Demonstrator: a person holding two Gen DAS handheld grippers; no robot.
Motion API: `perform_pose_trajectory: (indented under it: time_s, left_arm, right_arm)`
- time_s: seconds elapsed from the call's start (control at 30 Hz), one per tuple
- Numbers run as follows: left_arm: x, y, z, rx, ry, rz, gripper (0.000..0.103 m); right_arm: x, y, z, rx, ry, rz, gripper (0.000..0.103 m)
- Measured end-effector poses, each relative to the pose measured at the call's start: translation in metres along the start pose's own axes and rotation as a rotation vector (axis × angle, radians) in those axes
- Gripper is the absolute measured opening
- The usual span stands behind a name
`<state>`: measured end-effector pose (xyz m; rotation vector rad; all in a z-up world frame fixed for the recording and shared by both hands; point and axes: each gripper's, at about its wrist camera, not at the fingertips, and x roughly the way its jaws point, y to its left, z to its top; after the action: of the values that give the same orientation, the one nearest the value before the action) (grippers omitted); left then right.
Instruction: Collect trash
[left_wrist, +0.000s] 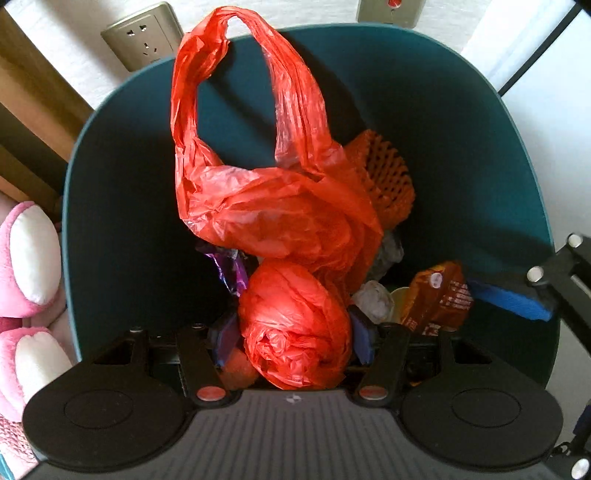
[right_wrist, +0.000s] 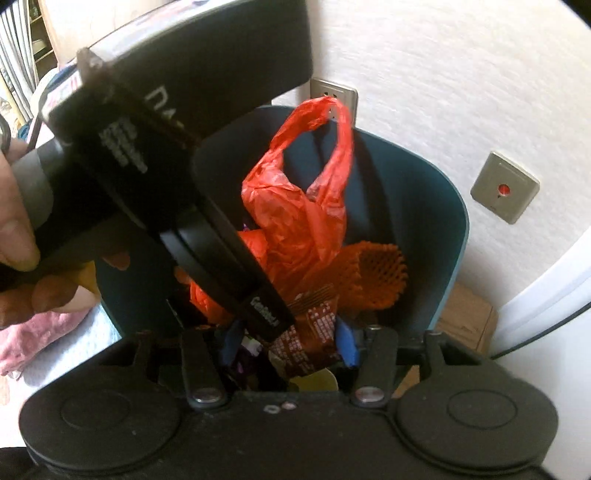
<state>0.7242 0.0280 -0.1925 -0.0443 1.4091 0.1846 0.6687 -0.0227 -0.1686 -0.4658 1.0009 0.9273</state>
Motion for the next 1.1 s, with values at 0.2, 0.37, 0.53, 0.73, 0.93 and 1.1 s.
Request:
perform_pose_trajectory:
  time_s: [0.2,0.37,0.53,0.73,0.93,1.1]
  left_arm:
    - [-0.004,0.002,-0.006,-0.005,-0.024,-0.007,0.069]
    - [-0.024,0.007,-0.014,0.009,-0.099,-0.035,0.069]
    - [-0.050,0.011,-0.031,0.026,-0.194,-0.051,0.069]
    - [-0.105,0.030,-0.065,0.035,-0.346,-0.079,0.069]
    - [-0.150,0.048,-0.112,0.048,-0.486,-0.076,0.069]
    - [-0.185,0.057,-0.156,0.058,-0.582,-0.064,0.070]
  right_arm:
    - [-0.012,0.005,0.003,0.006,-0.037,0.001,0.065]
    - [-0.031,0.007,0.000,0.030,-0.090,-0.018,0.070]
    - [-0.052,0.018,-0.004,0.076,-0.143,-0.039,0.071]
    - [-0.089,0.038,-0.017,0.129,-0.207,-0.105,0.076]
    - [-0.127,0.056,-0.035,0.256,-0.288,-0.162,0.080]
    - [-0.164,0.064,-0.051,0.409,-0.374,-0.154,0.081]
